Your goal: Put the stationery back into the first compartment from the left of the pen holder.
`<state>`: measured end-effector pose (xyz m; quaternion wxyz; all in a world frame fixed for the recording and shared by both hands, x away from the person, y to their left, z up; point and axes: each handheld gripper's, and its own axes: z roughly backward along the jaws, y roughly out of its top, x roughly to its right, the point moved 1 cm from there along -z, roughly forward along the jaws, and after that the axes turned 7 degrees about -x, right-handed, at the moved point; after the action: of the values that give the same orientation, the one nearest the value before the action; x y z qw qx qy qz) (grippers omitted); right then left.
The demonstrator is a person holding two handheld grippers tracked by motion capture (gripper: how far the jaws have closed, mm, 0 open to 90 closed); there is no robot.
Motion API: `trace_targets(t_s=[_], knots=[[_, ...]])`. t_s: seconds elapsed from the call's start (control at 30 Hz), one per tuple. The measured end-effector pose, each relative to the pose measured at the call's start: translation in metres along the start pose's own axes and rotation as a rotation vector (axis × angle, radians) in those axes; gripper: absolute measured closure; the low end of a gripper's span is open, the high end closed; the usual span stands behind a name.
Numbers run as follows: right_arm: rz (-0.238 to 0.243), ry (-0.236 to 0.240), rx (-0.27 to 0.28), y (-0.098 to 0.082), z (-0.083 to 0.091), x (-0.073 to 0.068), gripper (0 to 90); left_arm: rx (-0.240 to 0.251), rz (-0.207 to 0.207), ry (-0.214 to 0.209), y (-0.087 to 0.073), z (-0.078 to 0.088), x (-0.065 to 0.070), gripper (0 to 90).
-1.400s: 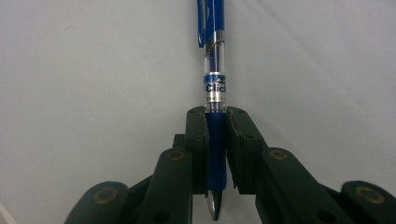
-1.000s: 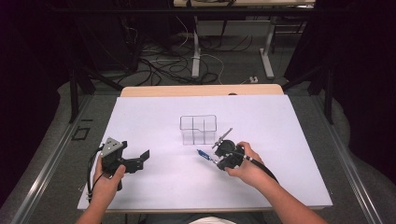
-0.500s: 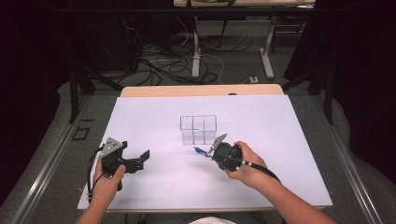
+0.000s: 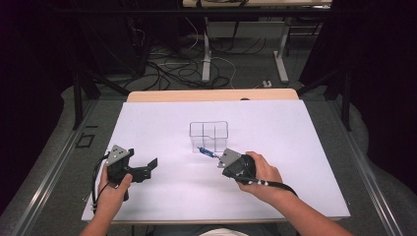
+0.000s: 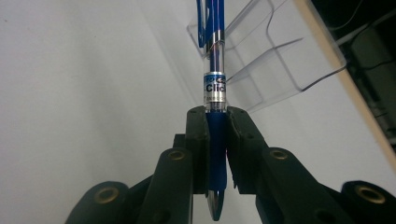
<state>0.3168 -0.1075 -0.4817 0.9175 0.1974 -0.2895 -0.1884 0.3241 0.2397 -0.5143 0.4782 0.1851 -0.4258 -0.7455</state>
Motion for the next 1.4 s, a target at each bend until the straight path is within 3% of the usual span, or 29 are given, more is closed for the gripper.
trace_targets(t_s=[0.1,0.23,0.27,0.47,0.5,0.53,0.73,0.87,1.0,1.03,1.23,1.4], knots=[[0.058,-0.074,0.028,0.002,0.006,-0.002,79.7,0.0,-0.001,-0.001,0.0,0.0,0.0,0.2],[0.182,-0.169,0.043,0.003,0.012,-0.004,79.7,0.0,0.004,0.001,0.001,0.0,0.0,0.2],[0.236,-0.194,0.049,0.003,0.013,-0.004,79.7,-0.001,0.003,0.001,0.001,0.0,0.0,0.2],[0.42,-0.305,0.033,0.004,0.016,-0.007,79.7,-0.006,0.005,0.0,0.003,0.001,0.0,0.2],[0.484,-0.336,0.022,0.004,0.017,-0.008,79.7,-0.006,0.004,-0.001,0.003,0.001,0.0,0.3],[0.484,-0.336,0.022,0.004,0.017,-0.008,79.7,-0.007,0.005,-0.003,0.003,0.0,0.0,0.3],[0.669,-0.411,-0.018,0.003,0.018,-0.012,79.7,-0.02,0.015,-0.042,0.005,0.0,0.001,0.1],[0.76,-0.444,-0.032,0.004,0.021,-0.014,79.7,-0.047,0.028,-0.061,0.009,0.0,0.003,0.1],[0.837,-0.466,-0.062,0.005,0.023,-0.015,79.7,-0.076,-0.014,-0.069,0.012,-0.002,0.008,0.1],[0.859,-0.489,-0.044,0.006,0.022,-0.016,79.7,-0.078,-0.024,-0.069,0.013,-0.002,0.01,0.2],[0.929,-0.524,-0.064,0.004,0.022,-0.02,79.7,-0.1,-0.116,-0.077,0.025,0.0,0.023,7.4],[0.963,-0.528,-0.076,0.006,0.022,-0.022,79.7,-0.122,-0.202,-0.114,0.04,0.001,0.039,15.7]])
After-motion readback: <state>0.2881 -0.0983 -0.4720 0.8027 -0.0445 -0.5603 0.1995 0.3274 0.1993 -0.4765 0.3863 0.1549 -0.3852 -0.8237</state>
